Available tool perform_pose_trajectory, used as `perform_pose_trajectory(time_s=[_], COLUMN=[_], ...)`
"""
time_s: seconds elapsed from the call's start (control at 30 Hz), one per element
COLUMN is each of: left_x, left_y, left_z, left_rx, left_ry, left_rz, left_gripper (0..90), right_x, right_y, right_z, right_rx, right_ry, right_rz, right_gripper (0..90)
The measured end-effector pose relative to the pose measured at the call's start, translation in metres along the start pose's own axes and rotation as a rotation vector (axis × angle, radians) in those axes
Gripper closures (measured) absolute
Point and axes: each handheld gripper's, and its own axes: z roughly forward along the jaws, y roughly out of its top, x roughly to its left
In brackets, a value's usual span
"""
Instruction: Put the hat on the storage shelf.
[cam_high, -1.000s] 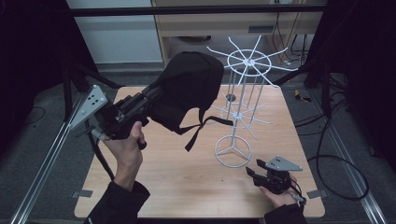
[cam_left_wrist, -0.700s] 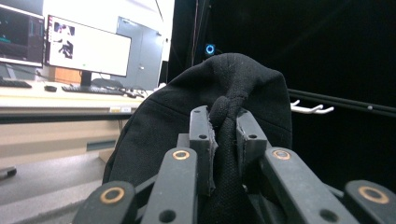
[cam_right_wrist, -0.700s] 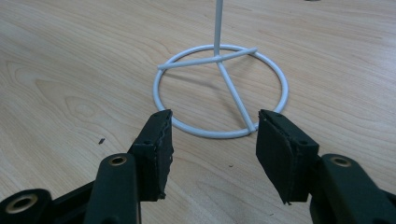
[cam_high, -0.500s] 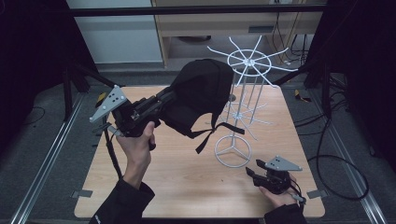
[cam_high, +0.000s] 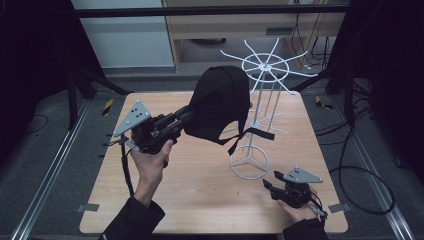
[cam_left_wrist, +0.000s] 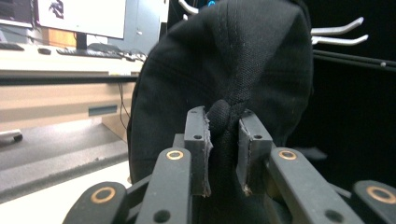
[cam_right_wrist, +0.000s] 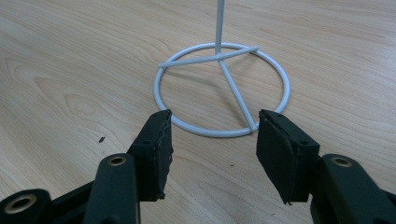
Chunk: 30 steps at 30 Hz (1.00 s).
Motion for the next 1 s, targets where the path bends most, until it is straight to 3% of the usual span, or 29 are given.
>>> perform_pose_trajectory(time_s=[0.2, 0.33, 0.5, 0.63, 0.83, 1.0], left_x=[-0.002, -0.005, -0.004, 0.0, 0.01, 0.024], left_y=[-0.006, -0.009, -0.014, -0.022, -0.043, -0.073], left_z=[0.003, -0.001, -0.014, -0.03, -0.055, -0.068], left_rx=[0.033, 0.05, 0.054, 0.079, 0.14, 0.205], left_ry=[0.003, 0.015, 0.038, 0.087, 0.154, 0.188], left_rz=[0.016, 0.056, 0.072, 0.07, 0.078, 0.052], left_gripper=[65.7, 59.1, 48.4, 41.6, 36.6, 33.6], right_x=[0.0, 0.0, -0.001, -0.002, -0.002, -0.003], right_y=[0.0, 0.0, 0.0, 0.0, -0.001, -0.001], right_z=[0.0, 0.0, 0.0, -0.001, -0.001, -0.001], right_rx=[0.0, -0.001, -0.004, -0.007, -0.01, -0.01], right_ry=[-0.002, -0.003, -0.004, -0.008, -0.015, -0.024], right_rz=[0.0, 0.0, 0.005, 0.003, 0.011, 0.013], right_gripper=[45.5, 45.5, 45.1, 44.3, 42.9, 40.2])
